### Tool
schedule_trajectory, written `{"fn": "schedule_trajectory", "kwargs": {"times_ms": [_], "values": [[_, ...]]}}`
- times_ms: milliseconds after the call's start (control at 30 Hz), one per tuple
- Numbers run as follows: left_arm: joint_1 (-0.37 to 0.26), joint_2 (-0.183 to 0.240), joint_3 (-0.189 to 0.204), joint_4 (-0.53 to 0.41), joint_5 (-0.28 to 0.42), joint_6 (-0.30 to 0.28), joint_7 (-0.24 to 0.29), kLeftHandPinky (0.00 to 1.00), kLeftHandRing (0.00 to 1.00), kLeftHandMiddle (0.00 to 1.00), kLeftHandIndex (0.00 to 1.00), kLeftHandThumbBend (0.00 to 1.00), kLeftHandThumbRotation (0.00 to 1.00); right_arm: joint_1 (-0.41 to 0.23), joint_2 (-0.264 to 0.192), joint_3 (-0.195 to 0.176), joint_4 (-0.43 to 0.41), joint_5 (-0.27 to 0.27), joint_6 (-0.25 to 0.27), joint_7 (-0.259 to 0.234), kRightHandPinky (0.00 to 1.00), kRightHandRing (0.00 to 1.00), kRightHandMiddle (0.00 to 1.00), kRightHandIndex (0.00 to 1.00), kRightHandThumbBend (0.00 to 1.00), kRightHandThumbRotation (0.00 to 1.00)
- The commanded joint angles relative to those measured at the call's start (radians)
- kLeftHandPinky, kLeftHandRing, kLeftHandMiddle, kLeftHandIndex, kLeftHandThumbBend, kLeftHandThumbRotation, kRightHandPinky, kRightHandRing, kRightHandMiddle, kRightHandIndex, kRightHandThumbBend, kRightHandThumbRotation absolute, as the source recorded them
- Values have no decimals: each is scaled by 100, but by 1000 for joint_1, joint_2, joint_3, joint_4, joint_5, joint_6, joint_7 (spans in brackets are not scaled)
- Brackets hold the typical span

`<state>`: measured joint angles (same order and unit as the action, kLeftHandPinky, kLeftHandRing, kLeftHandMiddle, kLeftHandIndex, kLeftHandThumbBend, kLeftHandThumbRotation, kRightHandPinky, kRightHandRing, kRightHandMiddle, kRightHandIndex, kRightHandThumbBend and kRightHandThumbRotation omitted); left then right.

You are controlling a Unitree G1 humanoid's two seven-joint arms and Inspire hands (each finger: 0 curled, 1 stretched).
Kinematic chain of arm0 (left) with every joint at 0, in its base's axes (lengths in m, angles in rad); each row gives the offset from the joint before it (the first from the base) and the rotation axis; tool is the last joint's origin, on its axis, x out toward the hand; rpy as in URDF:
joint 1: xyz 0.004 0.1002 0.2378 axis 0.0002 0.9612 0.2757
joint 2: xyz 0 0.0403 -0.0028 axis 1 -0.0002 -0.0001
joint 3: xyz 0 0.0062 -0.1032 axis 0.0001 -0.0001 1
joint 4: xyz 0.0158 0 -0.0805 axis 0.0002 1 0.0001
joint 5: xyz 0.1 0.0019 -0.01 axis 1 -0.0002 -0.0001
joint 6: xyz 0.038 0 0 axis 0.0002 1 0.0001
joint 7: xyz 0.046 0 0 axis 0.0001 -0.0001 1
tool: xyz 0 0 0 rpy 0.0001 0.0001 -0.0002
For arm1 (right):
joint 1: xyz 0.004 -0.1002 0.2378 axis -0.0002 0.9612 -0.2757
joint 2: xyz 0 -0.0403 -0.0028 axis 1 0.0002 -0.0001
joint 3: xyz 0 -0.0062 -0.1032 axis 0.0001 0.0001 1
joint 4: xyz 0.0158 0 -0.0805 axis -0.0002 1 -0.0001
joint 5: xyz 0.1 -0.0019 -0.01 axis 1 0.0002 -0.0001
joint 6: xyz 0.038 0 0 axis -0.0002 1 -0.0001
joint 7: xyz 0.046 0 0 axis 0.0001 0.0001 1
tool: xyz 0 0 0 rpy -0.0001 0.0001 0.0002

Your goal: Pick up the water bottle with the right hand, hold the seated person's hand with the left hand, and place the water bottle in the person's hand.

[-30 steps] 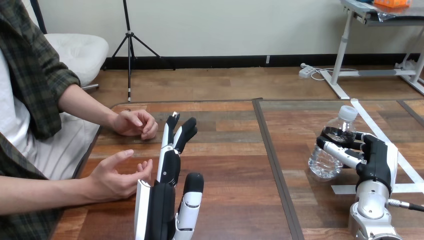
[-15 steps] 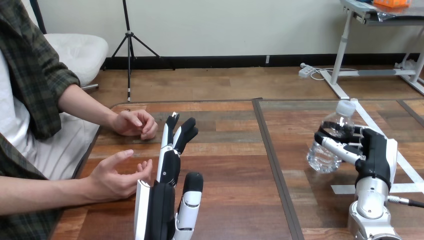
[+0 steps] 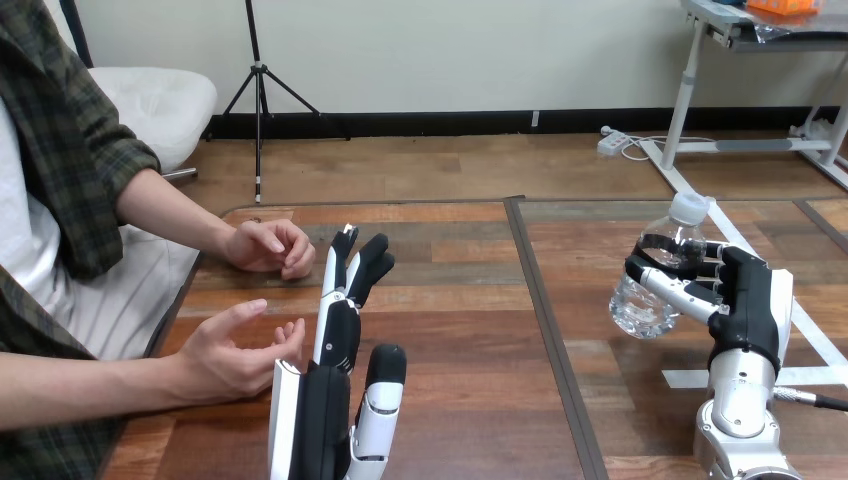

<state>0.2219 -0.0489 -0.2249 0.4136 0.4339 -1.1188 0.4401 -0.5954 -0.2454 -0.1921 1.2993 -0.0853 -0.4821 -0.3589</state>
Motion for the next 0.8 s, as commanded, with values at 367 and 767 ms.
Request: {"fn": "schedule_trajectory", "kwargs": {"times_ms": [367,767], "values": [[-4,-51,-8,-31,-17,-8,-6,98,89,92,99,39,100,-64,-13,31,-65,-28,-101,-32,43,46,50,54,78,0],[3,-32,-3,-65,-11,33,-29,96,90,92,99,39,100,-48,-5,37,-91,-17,-170,-15,42,45,50,54,78,0]]}}
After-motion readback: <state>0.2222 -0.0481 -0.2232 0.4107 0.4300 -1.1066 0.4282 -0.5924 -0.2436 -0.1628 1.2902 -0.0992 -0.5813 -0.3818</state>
